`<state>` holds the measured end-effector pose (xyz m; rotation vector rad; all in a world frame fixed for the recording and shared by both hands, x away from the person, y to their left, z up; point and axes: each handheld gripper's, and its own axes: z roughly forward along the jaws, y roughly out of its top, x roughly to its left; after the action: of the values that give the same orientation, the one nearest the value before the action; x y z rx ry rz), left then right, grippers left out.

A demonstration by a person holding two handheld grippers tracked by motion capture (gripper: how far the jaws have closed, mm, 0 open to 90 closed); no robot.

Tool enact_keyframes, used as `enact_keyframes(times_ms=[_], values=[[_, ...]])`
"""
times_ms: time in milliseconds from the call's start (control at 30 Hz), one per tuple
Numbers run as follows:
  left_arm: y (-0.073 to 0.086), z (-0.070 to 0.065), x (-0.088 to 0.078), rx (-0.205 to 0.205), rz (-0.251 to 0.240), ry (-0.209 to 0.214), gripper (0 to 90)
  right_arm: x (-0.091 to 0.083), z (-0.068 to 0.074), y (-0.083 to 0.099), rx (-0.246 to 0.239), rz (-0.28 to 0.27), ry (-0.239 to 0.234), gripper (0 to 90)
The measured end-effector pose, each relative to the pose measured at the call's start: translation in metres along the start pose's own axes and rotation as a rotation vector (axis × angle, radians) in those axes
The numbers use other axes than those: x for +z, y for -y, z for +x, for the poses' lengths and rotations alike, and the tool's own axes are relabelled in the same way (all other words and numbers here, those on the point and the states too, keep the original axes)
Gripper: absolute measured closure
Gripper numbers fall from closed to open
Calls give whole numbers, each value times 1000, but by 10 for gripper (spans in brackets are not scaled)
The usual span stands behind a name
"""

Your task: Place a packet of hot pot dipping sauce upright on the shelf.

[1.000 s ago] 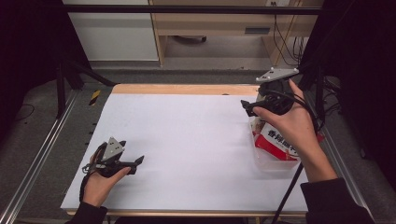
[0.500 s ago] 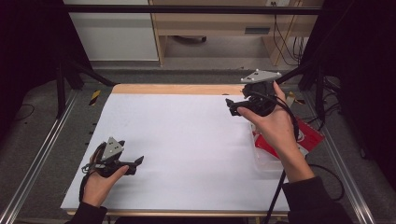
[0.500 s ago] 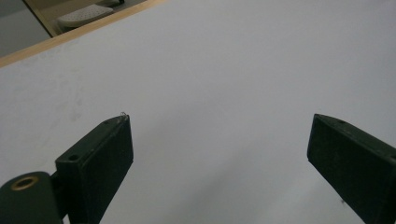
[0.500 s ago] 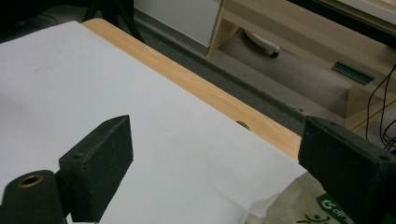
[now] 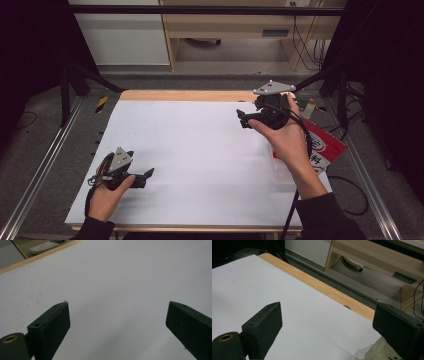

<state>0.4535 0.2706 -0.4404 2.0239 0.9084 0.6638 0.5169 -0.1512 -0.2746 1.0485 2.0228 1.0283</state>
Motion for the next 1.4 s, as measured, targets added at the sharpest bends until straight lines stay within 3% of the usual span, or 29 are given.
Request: enact_keyframes(times_ms=[367, 600, 867, 1400], values=[[0, 0, 0, 2, 0, 1, 53, 14, 14, 10, 42, -17, 5, 91], [0, 1, 0, 2, -1, 1, 53, 20, 28, 19, 86, -41, 35, 89], [0, 1, 0, 1, -1, 1, 53, 28, 39, 30, 76, -31, 36, 95], [0, 0, 0, 3, 1, 2, 53, 45, 61, 68, 111, -7, 28, 99]])
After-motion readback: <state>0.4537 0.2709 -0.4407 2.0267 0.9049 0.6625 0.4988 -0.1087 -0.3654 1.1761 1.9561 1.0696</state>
